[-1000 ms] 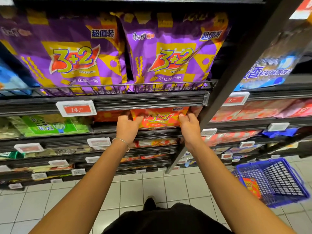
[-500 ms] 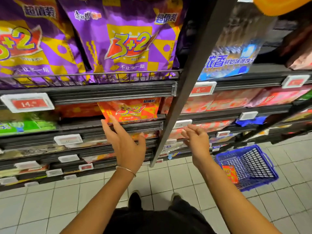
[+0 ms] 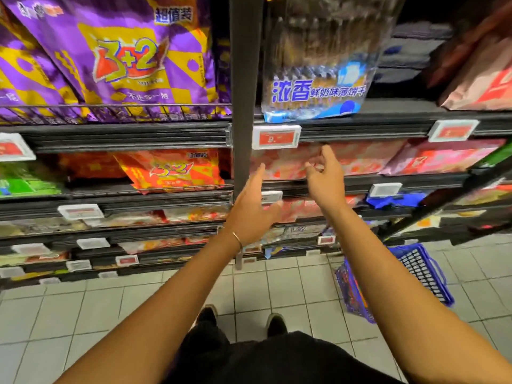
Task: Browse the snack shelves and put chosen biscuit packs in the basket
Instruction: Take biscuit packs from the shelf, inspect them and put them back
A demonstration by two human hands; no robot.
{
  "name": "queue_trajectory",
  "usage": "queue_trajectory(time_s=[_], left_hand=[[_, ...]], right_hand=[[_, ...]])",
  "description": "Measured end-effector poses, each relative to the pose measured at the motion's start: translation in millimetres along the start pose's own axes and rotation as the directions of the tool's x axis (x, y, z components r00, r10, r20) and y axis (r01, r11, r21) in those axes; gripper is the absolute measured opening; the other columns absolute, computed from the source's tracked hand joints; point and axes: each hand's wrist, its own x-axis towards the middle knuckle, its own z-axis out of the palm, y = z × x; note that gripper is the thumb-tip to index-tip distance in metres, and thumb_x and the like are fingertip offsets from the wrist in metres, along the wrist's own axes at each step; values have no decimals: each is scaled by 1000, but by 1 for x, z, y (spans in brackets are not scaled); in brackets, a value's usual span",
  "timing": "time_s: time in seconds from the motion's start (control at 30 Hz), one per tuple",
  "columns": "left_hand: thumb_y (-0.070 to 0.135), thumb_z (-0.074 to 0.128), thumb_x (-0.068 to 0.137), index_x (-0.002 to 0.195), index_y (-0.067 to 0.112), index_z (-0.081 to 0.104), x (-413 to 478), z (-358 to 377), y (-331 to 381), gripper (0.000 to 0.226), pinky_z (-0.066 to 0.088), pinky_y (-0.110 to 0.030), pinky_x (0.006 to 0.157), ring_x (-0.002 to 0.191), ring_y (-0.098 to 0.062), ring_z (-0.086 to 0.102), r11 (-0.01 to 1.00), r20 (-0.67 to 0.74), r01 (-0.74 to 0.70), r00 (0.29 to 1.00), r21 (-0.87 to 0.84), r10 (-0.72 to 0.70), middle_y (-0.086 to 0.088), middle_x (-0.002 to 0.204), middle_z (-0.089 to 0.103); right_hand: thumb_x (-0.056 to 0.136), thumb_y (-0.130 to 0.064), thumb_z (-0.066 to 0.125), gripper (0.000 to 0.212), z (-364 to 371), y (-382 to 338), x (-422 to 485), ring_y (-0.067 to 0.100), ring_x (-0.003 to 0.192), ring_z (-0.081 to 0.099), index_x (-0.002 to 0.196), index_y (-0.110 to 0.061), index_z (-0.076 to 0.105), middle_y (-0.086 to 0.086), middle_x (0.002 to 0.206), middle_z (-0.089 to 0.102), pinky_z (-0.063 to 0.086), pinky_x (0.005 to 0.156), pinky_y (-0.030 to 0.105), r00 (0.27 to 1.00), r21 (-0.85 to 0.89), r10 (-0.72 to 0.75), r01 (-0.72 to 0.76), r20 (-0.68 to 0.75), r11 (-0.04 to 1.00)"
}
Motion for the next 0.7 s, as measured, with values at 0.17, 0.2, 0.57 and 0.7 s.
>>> queue_trajectory(time_s=[0.17, 0.2, 0.57, 0.7], left_hand=[[40, 72, 94, 159, 7, -21, 34, 22, 17, 118, 11, -41, 129, 159, -24, 2, 958, -7, 261, 965, -119, -263, -13, 171, -6], [43, 72, 93, 158, 7, -20, 41, 25, 22, 119, 17, -45, 127, 157, -28, 11, 934, -49, 307, 946, -184, -321, -16, 171, 2], [26, 47, 106, 139, -1, 57, 112, 29, 50, 43, 42, -33, 105, 132, -36, 53, 781, -378, 429, 701, -454, -605, -20, 147, 55], [23, 49, 105, 139, 0, 56, 113, 32, 45, 41, 51, -18, 62, 77, -15, 61, 786, -363, 437, 714, -437, -598, -16, 139, 61]], right_hand=[[98, -15, 59, 15, -5, 11, 12, 32, 95, 56, 102, -15, 44, 15, 110, 57, 47, 78, 42, 990, -197, -117, 132, 84, 971], [98, -15, 58, 15, -6, 14, 12, 30, 92, 52, 106, -15, 45, 14, 112, 54, 43, 76, 40, 985, -237, -144, 162, 89, 958], [93, -10, 60, 51, -30, 32, 10, 26, 108, 54, 143, -16, 51, 5, 131, 46, 50, 83, 38, 940, -208, -310, 334, 141, 919], [92, 4, 61, 53, -34, 37, 9, 21, 127, 51, 143, -9, 51, 8, 141, 50, 43, 97, 10, 952, 127, -286, 272, 109, 954]])
